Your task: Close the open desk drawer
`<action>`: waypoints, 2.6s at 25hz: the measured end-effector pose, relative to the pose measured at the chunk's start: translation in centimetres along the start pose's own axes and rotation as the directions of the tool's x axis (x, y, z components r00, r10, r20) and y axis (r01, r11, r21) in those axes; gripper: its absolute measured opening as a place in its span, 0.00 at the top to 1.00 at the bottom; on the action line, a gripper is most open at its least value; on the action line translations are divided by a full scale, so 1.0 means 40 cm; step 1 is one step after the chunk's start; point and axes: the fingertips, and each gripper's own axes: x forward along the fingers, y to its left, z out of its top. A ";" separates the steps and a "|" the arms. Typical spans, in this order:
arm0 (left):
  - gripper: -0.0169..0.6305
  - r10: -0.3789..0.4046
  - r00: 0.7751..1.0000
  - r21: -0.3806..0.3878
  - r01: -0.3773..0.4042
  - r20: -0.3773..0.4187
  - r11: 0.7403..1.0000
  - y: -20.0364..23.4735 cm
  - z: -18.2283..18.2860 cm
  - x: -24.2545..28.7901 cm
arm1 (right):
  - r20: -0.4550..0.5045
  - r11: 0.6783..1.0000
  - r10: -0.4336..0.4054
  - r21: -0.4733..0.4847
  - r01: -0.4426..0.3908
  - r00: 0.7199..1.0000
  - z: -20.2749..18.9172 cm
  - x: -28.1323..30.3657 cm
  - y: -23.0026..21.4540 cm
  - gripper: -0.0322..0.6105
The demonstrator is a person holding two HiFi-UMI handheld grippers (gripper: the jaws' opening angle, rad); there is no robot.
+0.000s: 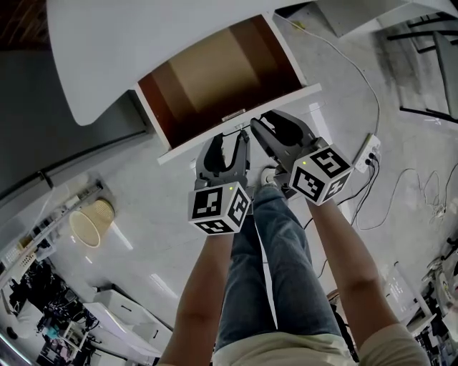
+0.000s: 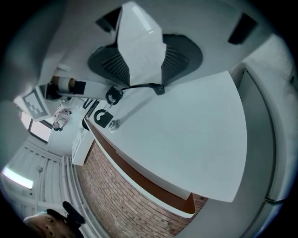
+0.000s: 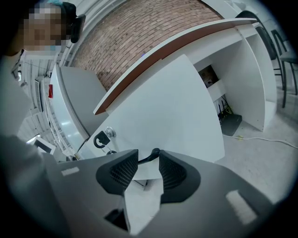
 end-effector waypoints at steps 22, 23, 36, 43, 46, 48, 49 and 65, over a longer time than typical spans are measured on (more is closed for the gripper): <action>0.65 -0.001 1.000 -0.002 0.001 -0.015 1.000 0.001 0.003 -0.002 | -0.019 1.000 -0.005 -0.007 0.005 1.000 0.001 0.002 0.002 0.73; 0.65 0.000 1.000 -0.003 0.000 -0.014 1.000 0.002 0.003 0.000 | -0.019 1.000 -0.005 -0.007 0.005 1.000 0.001 0.003 0.001 0.72; 0.65 0.008 1.000 -0.008 -0.008 -0.007 1.000 0.011 0.023 0.017 | -0.020 1.000 -0.005 -0.012 0.005 1.000 0.019 0.024 -0.006 0.72; 0.65 0.007 1.000 -0.007 -0.007 0.000 1.000 0.014 0.042 0.026 | -0.013 1.000 -0.004 -0.014 0.004 1.000 0.036 0.036 -0.007 0.72; 0.65 0.008 1.000 -0.008 -0.008 0.000 1.000 0.018 0.049 0.029 | -0.014 1.000 -0.004 -0.014 0.004 1.000 0.041 0.044 -0.005 0.72; 0.65 0.010 1.000 -0.010 -0.010 0.002 1.000 0.020 0.051 0.031 | -0.014 1.000 -0.003 -0.016 0.003 1.000 0.043 0.046 -0.007 0.72; 0.65 0.010 1.000 -0.010 -0.010 0.003 1.000 0.020 0.052 0.033 | -0.014 1.000 -0.003 -0.016 0.003 1.000 0.043 0.047 -0.008 0.72; 0.65 0.016 1.000 -0.009 -0.016 0.012 1.000 0.039 0.081 0.062 | -0.009 1.000 0.004 -0.019 -0.004 1.000 0.067 0.085 -0.019 0.72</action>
